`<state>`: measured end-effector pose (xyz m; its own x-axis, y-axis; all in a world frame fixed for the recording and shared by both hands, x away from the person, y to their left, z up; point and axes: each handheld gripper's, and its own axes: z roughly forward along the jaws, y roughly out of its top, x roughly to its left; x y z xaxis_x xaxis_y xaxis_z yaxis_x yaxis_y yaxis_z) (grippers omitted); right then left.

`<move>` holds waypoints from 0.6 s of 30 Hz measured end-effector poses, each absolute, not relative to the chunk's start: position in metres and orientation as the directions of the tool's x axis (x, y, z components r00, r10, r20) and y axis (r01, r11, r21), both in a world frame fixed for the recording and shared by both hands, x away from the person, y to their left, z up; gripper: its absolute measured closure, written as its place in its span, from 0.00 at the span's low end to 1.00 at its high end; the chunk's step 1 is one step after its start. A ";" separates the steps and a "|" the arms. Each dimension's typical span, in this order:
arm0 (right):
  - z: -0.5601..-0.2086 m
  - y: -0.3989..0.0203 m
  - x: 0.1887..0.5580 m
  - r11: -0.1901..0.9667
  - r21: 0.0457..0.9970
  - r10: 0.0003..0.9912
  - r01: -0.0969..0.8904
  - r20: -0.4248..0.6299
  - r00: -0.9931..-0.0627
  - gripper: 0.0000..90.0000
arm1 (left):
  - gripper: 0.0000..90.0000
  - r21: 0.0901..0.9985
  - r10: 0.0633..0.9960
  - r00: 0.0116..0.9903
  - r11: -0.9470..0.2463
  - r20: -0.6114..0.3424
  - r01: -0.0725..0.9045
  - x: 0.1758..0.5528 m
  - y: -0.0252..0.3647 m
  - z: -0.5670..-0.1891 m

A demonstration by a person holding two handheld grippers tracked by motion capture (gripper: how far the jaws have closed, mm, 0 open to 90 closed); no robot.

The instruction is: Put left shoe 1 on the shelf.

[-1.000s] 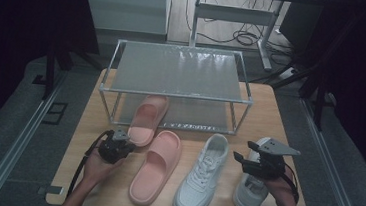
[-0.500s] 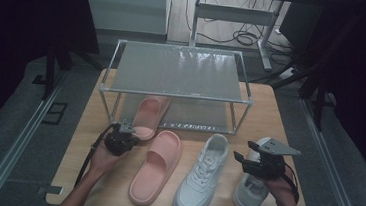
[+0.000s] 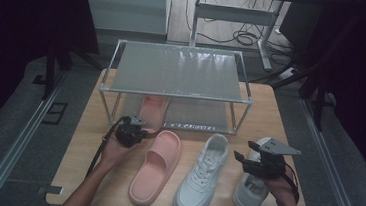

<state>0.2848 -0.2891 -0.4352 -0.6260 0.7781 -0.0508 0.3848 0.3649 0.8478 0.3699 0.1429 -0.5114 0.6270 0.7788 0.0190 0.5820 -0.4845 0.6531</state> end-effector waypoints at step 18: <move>-0.435 -0.290 0.285 0.365 0.848 0.779 0.385 -0.051 -0.625 0.39 | 1.00 0.679 0.822 0.569 -0.423 0.009 0.600 0.394 0.130 -0.519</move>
<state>0.2848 -0.2901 -0.4349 -0.6248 0.7791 -0.0511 0.3852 0.3645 0.8478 0.3940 0.1302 -0.5189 0.5692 0.8221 0.0089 0.6004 -0.4230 0.6786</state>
